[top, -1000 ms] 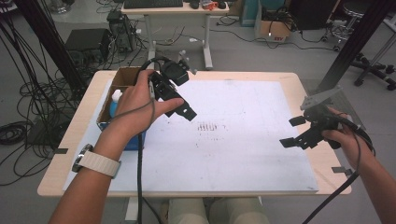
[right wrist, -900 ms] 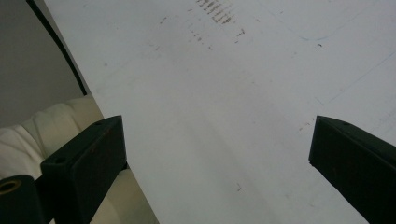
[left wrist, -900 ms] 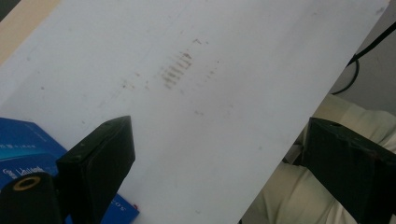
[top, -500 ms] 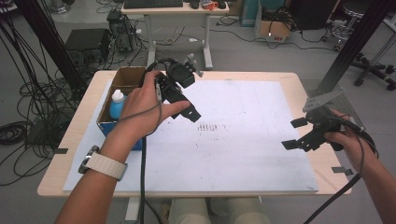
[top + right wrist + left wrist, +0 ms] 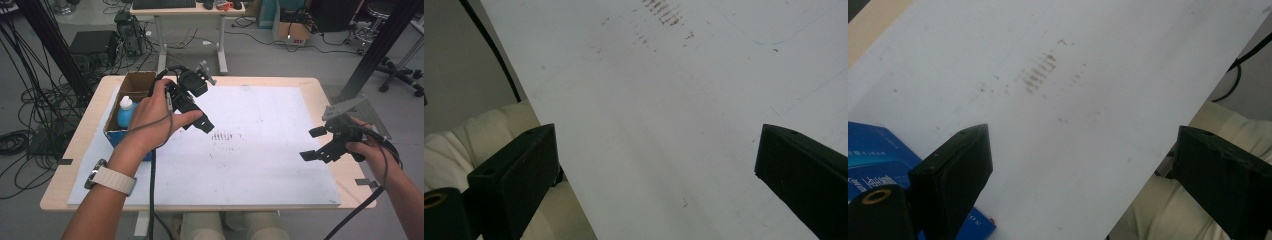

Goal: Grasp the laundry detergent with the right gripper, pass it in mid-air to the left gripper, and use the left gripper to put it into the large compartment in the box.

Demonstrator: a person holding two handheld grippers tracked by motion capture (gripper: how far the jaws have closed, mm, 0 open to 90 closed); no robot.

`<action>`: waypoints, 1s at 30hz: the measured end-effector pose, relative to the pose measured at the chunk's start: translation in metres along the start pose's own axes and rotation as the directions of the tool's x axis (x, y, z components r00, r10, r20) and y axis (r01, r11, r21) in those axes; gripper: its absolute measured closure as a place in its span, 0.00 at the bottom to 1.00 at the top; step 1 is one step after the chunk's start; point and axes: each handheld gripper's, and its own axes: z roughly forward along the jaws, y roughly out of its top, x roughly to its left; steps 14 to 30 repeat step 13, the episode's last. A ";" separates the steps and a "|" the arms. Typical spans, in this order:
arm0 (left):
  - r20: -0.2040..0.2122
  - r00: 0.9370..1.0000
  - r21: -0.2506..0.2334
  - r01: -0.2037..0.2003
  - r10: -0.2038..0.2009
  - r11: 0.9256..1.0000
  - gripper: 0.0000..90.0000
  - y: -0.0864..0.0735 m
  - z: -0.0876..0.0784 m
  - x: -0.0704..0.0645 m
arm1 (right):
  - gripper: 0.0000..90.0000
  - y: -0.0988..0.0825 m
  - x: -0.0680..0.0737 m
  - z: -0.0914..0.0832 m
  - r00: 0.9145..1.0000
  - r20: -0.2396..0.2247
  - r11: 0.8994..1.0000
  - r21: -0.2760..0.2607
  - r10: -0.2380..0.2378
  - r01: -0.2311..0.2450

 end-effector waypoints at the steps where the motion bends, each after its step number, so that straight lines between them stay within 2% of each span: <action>1: 0.000 1.000 -0.002 -0.001 0.001 1.000 0.11 0.000 0.000 0.000 | 0.05 0.000 0.000 0.000 1.000 0.000 1.000 0.001 0.000 0.000; 30: -0.001 1.000 -0.003 -0.003 0.003 1.000 0.11 0.000 0.000 0.001 | 0.05 0.001 0.001 0.001 1.000 -0.002 1.000 -0.001 -0.002 0.002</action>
